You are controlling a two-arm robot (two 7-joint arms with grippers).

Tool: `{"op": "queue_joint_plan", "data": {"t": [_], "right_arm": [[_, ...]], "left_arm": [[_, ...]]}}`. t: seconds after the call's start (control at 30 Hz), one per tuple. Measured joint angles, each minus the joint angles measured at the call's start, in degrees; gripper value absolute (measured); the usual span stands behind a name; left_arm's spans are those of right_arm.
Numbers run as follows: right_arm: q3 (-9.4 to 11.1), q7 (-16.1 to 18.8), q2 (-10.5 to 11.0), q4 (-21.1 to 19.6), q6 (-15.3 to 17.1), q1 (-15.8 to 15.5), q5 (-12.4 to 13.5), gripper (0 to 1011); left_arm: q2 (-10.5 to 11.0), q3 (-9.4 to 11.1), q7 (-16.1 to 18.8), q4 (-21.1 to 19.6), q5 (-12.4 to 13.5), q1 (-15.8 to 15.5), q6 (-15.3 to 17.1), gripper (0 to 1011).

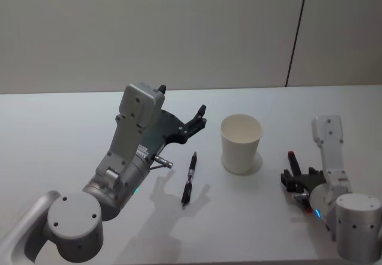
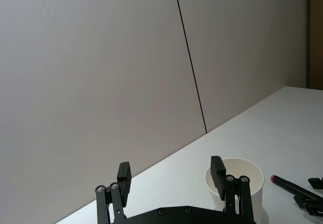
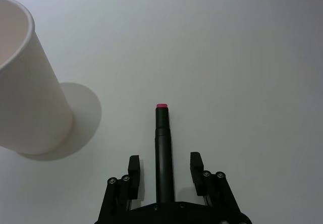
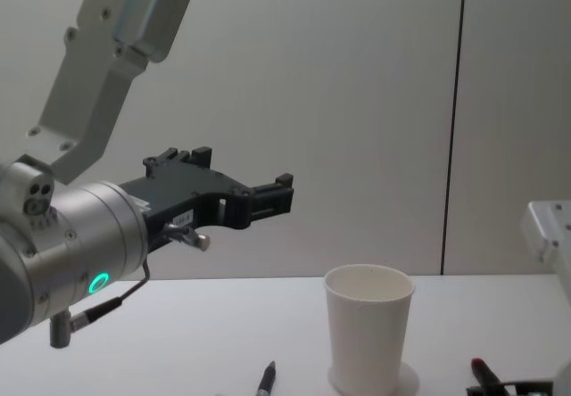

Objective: Place the pen into the pen holder.

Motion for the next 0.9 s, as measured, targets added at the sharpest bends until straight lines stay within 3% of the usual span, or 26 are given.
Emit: {"op": "queue_joint_plan", "data": {"t": [0.23, 0.27, 0.5, 0.9], "right_arm": [[0.2, 0.2, -0.1, 0.7, 0.1, 0.2, -0.3, 446], [0.2, 0.3, -0.2, 0.7, 0.1, 0.2, -0.3, 360], [0.5, 1.0, -0.2, 0.9, -0.1, 0.3, -0.7, 182], [0.7, 2.2, -0.1, 0.0, -1.5, -0.1, -1.4, 183]], "left_arm": [[0.0, 0.0, 0.0, 0.0, 0.0, 0.0, 0.0, 1003], [0.0, 0.0, 0.0, 0.0, 0.0, 0.0, 0.0, 1003], [0.0, 0.0, 0.0, 0.0, 0.0, 0.0, 0.0, 1003], [0.0, 0.0, 0.0, 0.0, 0.0, 0.0, 0.0, 1003]]}}
